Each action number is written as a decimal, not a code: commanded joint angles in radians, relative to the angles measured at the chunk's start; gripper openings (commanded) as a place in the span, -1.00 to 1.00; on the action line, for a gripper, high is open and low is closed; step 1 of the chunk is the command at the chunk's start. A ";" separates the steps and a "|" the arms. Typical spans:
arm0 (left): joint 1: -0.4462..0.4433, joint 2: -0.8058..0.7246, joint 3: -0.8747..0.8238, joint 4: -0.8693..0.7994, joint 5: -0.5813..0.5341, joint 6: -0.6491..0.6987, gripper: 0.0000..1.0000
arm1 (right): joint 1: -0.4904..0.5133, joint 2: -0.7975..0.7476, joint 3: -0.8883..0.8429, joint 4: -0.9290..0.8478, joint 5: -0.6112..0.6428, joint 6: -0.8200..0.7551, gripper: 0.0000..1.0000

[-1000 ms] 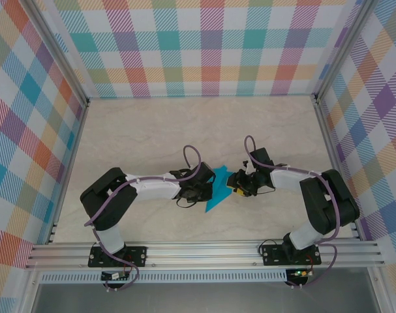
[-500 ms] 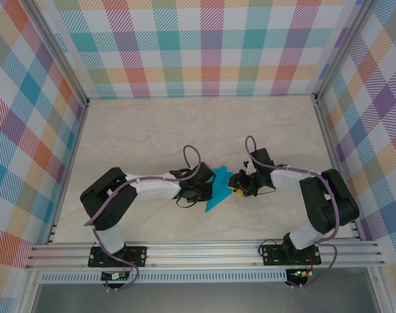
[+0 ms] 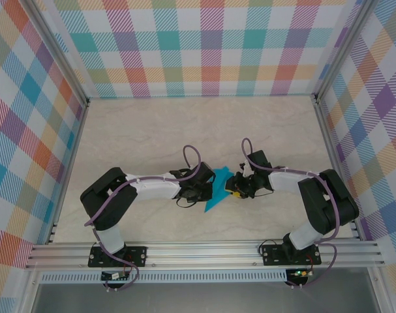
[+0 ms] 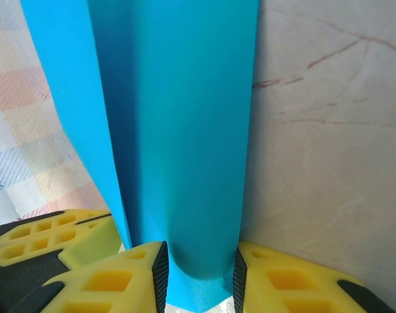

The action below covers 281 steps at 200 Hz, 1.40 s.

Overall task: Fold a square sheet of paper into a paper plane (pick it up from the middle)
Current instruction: Turn over the paper at the center of the table.

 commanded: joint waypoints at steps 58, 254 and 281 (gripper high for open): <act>0.007 0.036 -0.006 -0.004 0.033 -0.024 -1.00 | 0.028 -0.024 -0.020 0.182 -0.109 0.129 -0.08; 0.006 -0.030 -0.054 0.067 0.040 -0.063 -1.00 | 0.100 0.109 0.084 0.180 -0.018 0.051 -0.76; 0.007 -0.087 -0.081 0.078 0.021 -0.067 -0.93 | 0.099 0.094 0.124 0.092 0.002 -0.006 -0.87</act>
